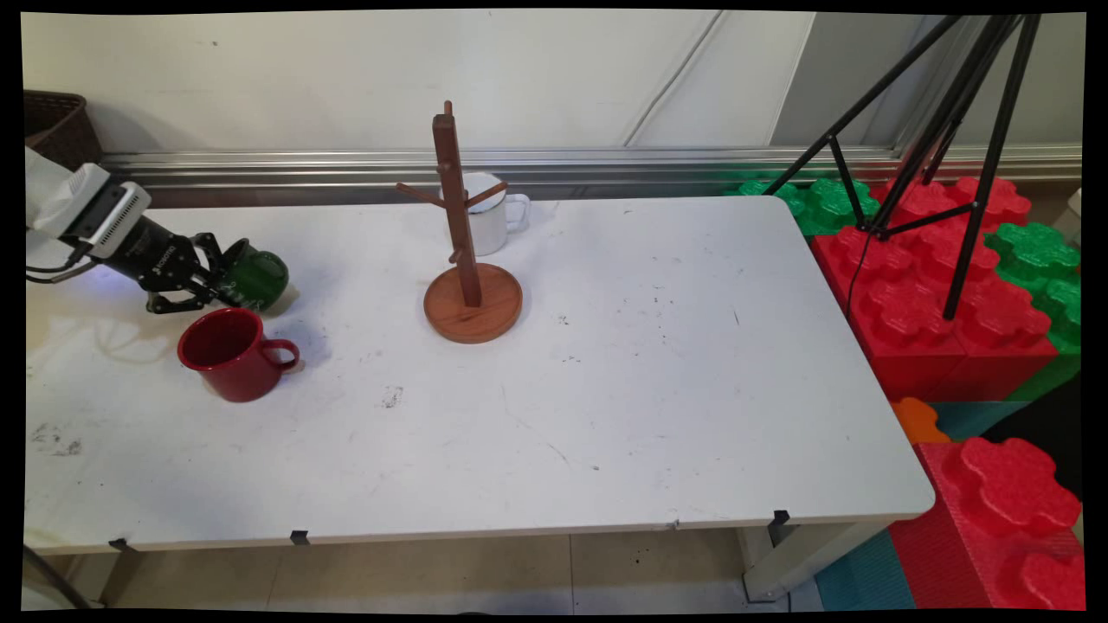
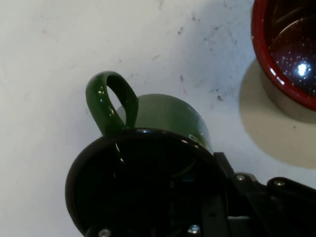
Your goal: Place the picked object on the table
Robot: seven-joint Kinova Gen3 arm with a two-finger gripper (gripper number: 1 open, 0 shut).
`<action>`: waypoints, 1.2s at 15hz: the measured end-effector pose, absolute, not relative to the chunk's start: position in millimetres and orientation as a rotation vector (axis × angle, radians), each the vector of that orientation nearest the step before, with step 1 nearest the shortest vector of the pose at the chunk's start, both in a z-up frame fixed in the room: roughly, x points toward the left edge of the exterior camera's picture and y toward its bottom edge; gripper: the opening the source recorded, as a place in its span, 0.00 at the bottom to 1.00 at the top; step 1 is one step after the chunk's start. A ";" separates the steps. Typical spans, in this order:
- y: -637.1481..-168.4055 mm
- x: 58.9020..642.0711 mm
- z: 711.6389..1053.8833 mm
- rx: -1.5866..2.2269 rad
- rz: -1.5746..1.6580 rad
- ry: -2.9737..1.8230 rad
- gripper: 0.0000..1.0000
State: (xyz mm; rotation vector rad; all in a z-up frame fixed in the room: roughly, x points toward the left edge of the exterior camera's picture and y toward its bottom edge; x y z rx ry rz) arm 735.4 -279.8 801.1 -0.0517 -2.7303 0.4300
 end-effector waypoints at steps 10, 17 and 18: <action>-291.5 726.5 791.1 -0.107 0.437 -2.772 0.00; -301.3 722.2 796.6 -0.141 0.477 -2.768 1.00; -303.1 722.0 798.2 -0.150 0.483 -2.766 1.00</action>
